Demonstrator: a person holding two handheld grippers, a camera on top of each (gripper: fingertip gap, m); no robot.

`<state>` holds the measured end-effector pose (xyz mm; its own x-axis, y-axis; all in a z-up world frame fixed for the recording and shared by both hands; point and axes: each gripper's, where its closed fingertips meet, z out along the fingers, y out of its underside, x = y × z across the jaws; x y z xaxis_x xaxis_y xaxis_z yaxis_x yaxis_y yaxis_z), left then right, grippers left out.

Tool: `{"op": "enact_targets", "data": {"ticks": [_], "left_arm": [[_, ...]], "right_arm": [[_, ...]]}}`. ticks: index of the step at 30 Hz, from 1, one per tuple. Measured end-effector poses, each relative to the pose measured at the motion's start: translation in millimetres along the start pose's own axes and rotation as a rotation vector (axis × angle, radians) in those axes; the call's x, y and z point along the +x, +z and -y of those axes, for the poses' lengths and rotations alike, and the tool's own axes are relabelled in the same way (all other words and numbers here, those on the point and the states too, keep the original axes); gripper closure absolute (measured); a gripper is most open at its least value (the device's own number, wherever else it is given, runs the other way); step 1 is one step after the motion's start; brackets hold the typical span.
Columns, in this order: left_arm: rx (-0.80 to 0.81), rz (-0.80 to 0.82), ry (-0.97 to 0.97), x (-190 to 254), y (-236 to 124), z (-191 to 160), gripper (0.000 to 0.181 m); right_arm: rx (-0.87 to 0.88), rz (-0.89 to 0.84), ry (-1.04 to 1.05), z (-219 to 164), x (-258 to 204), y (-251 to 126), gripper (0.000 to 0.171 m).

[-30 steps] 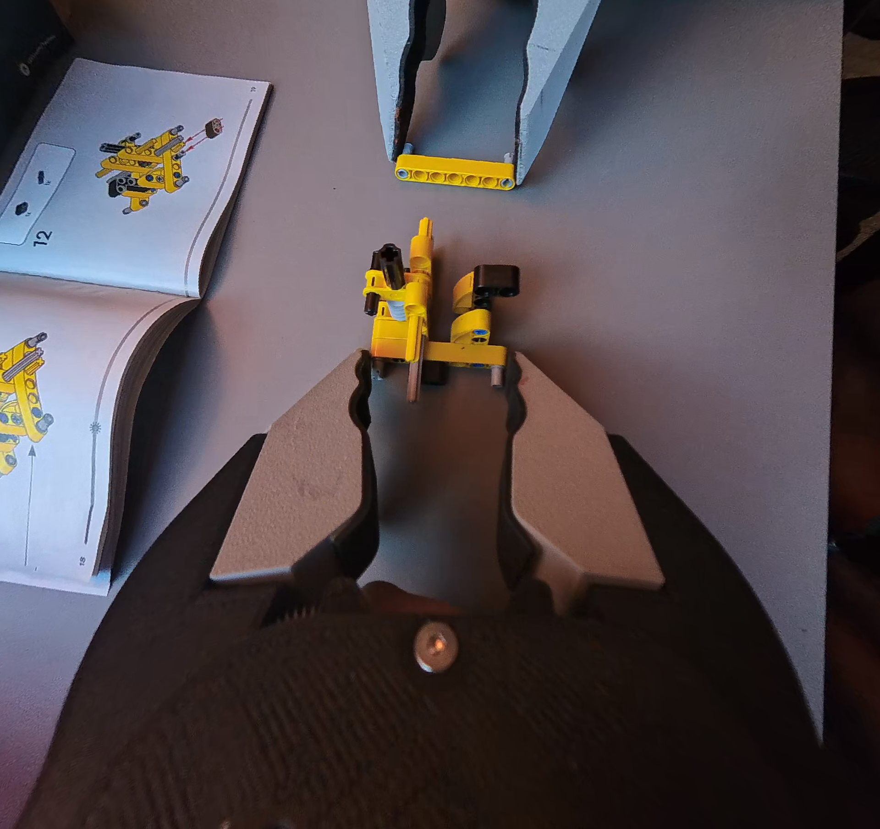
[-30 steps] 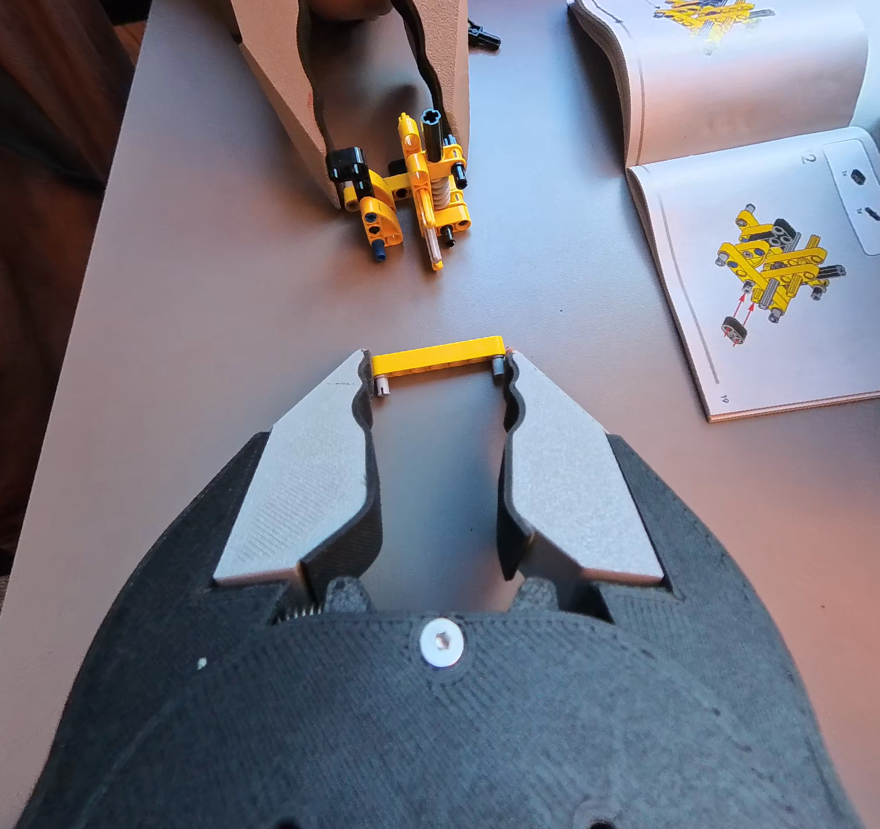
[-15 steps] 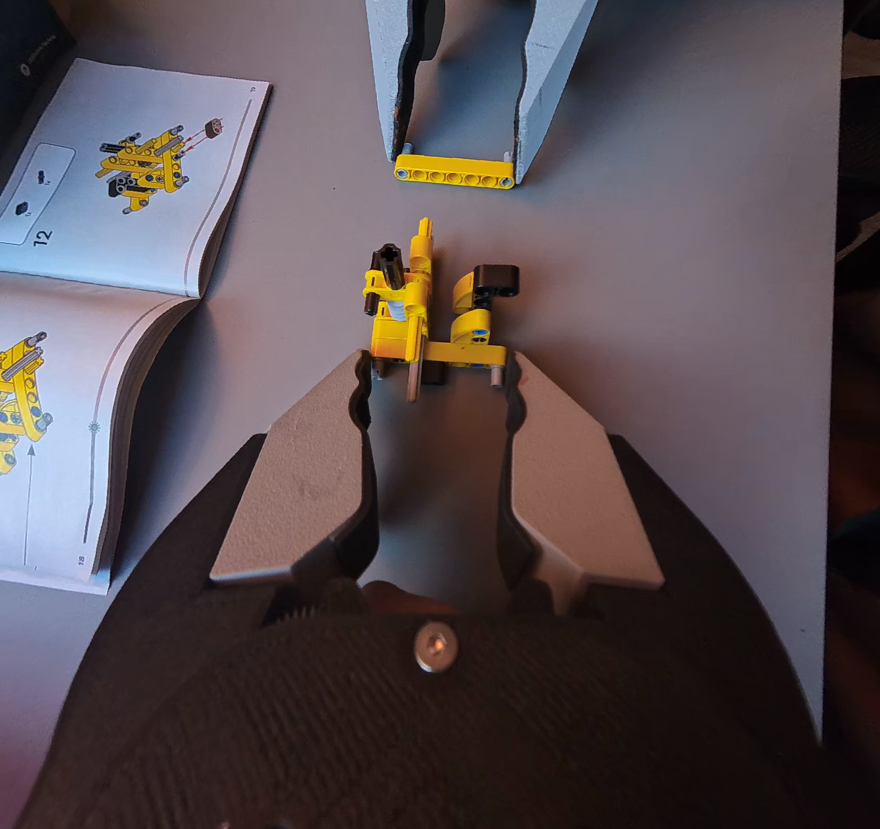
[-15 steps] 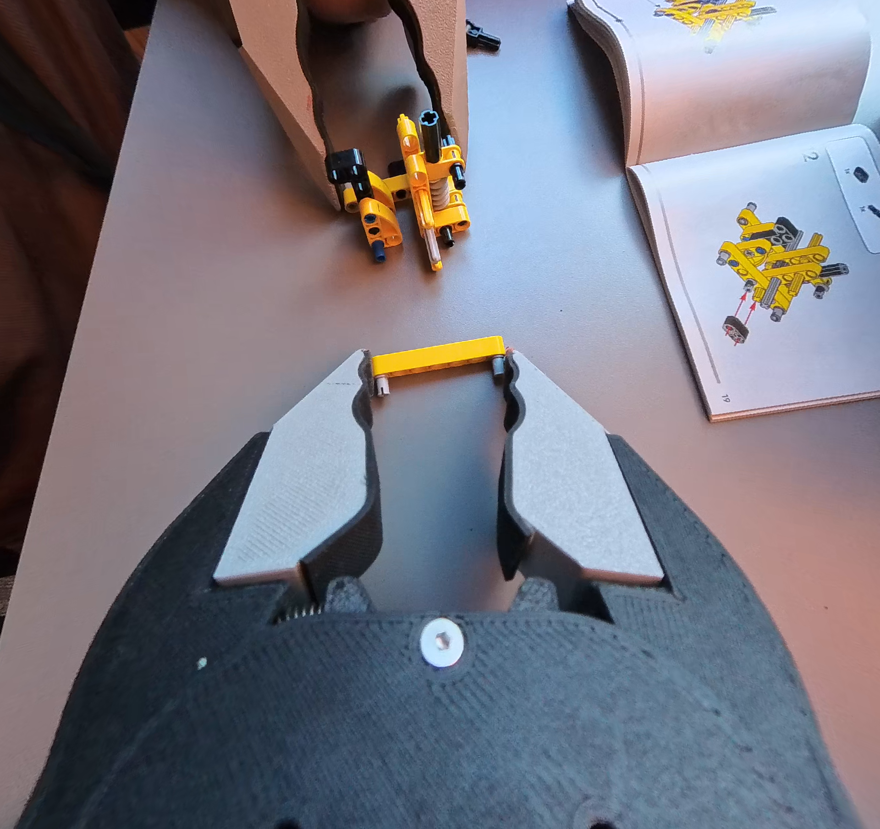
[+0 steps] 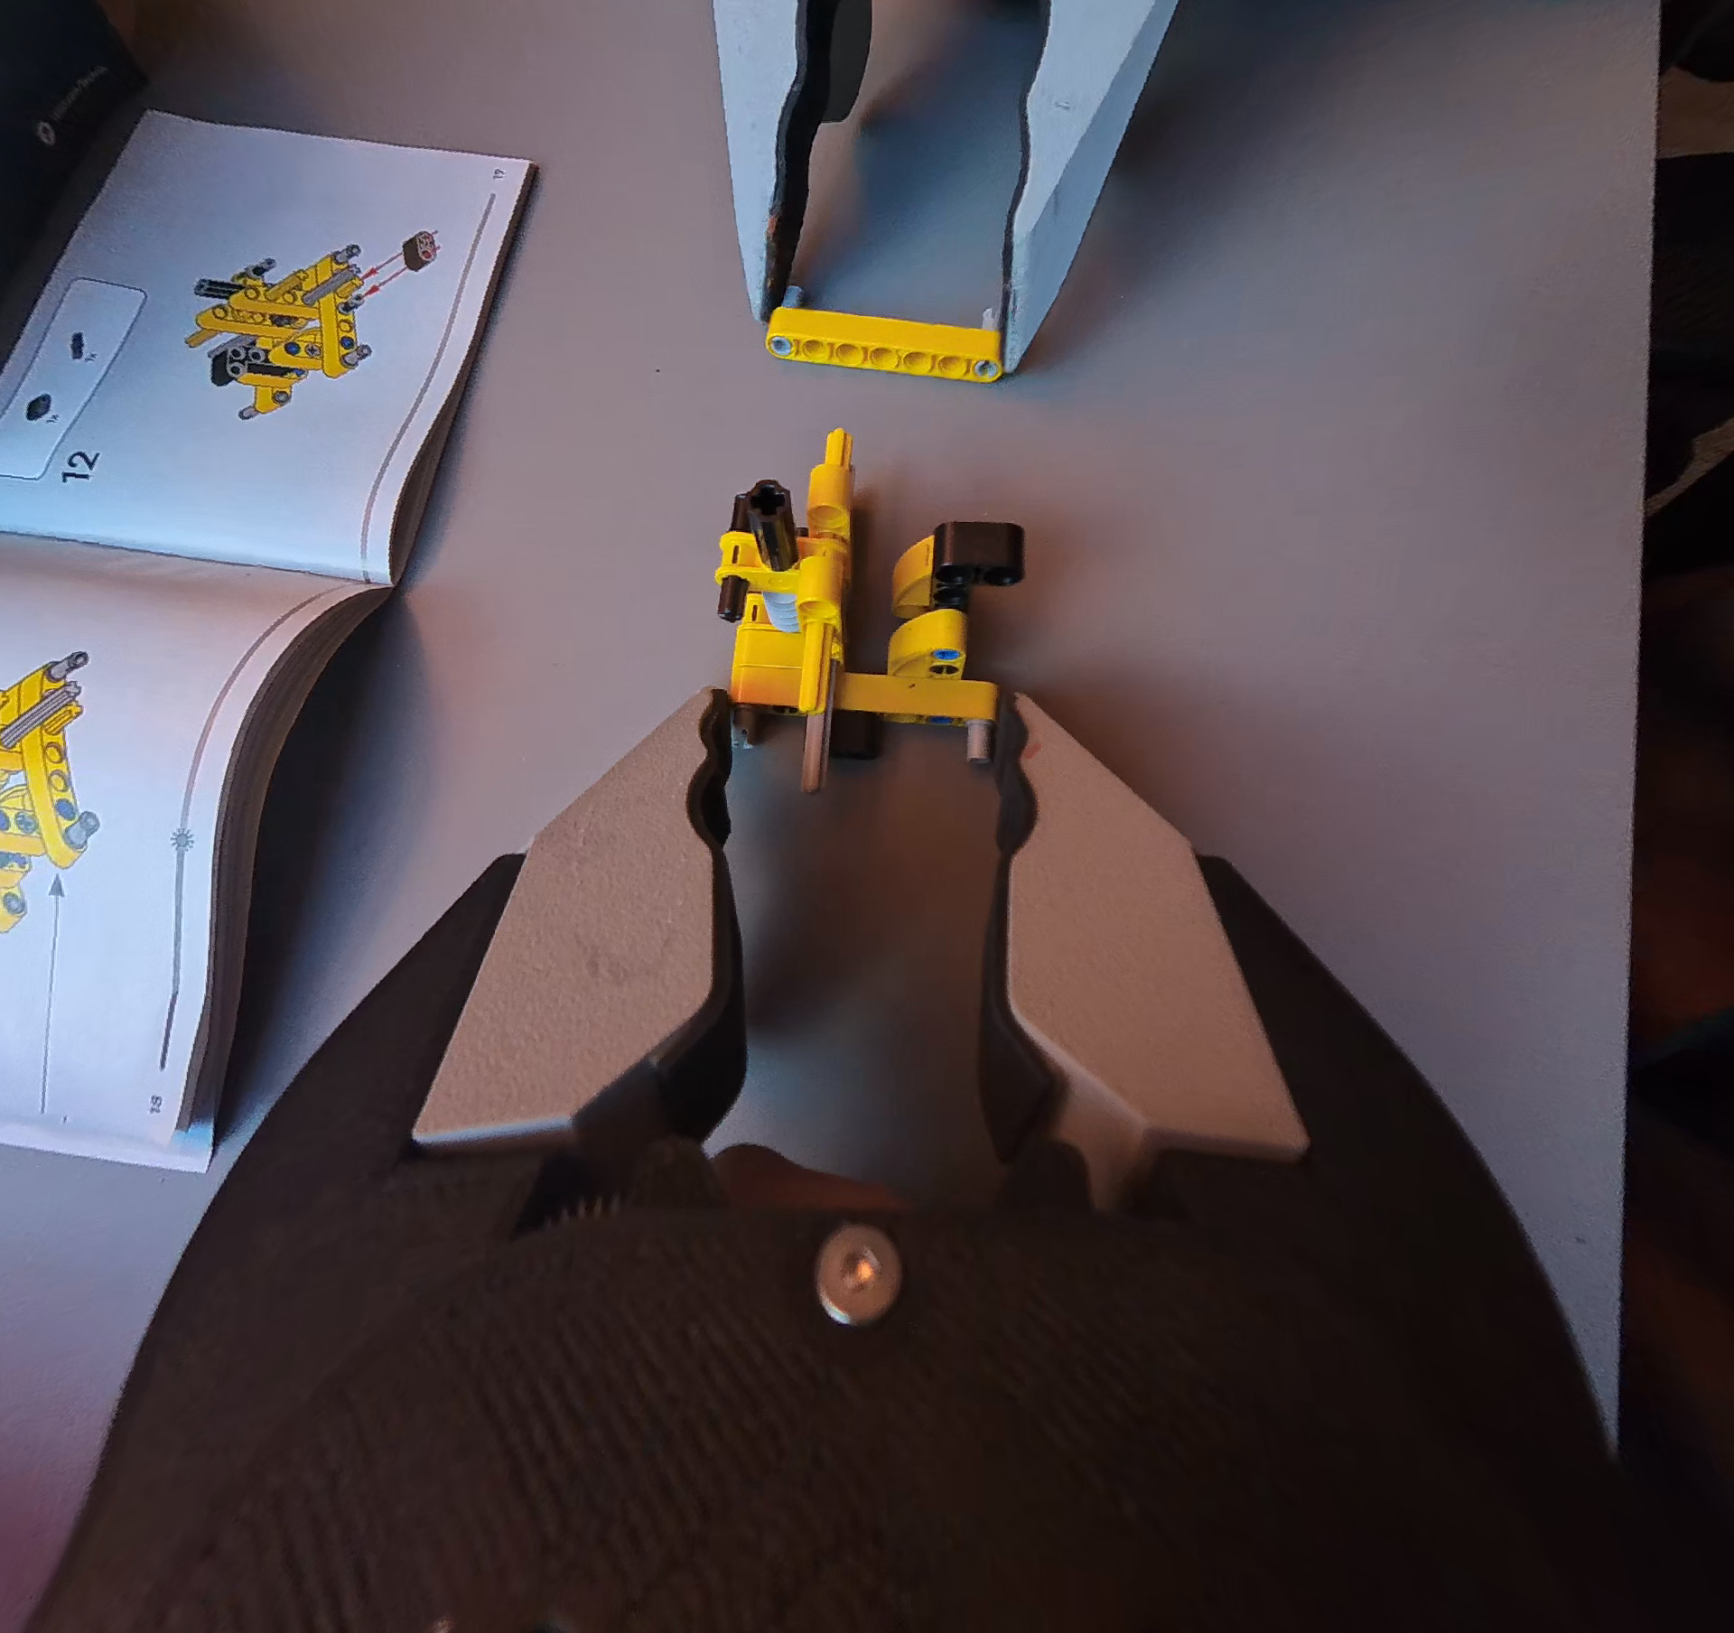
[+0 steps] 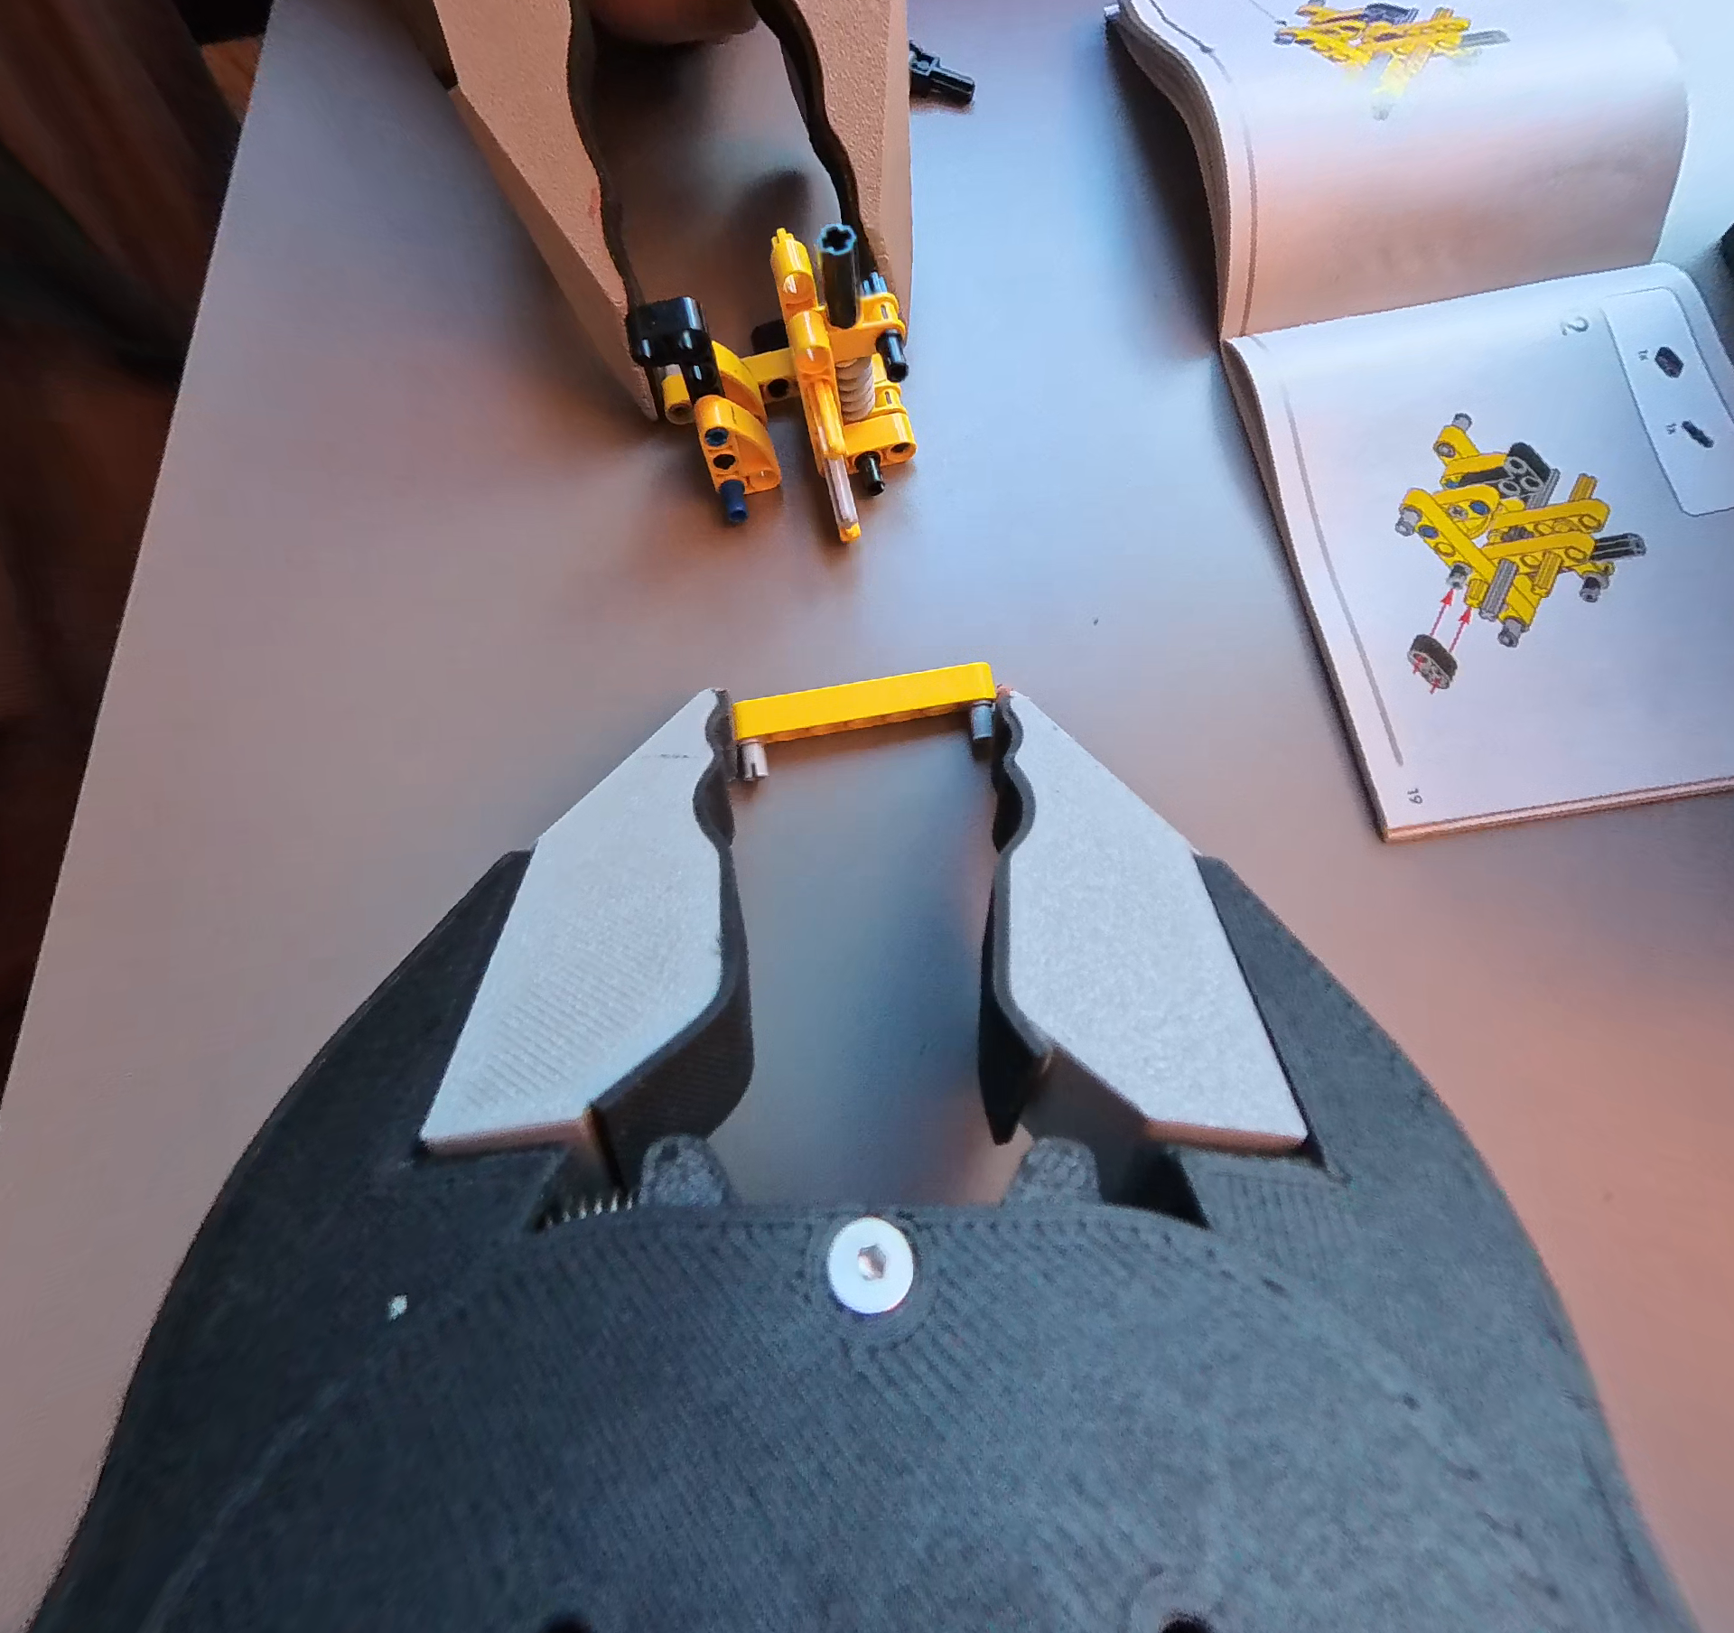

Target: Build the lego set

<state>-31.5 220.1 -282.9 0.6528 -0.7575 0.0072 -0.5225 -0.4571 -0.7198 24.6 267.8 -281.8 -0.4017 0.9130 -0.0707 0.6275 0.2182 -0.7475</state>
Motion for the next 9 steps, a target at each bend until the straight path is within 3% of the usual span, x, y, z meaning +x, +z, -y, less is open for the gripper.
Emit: {"op": "enact_targets", "data": {"ticks": [9], "left_arm": [[0.001,-0.013,-0.001,0.0,0.2,0.2,0.127]], "right_arm": [[0.008,0.023,-0.06,13.5,-13.4,13.9,0.119]]}}
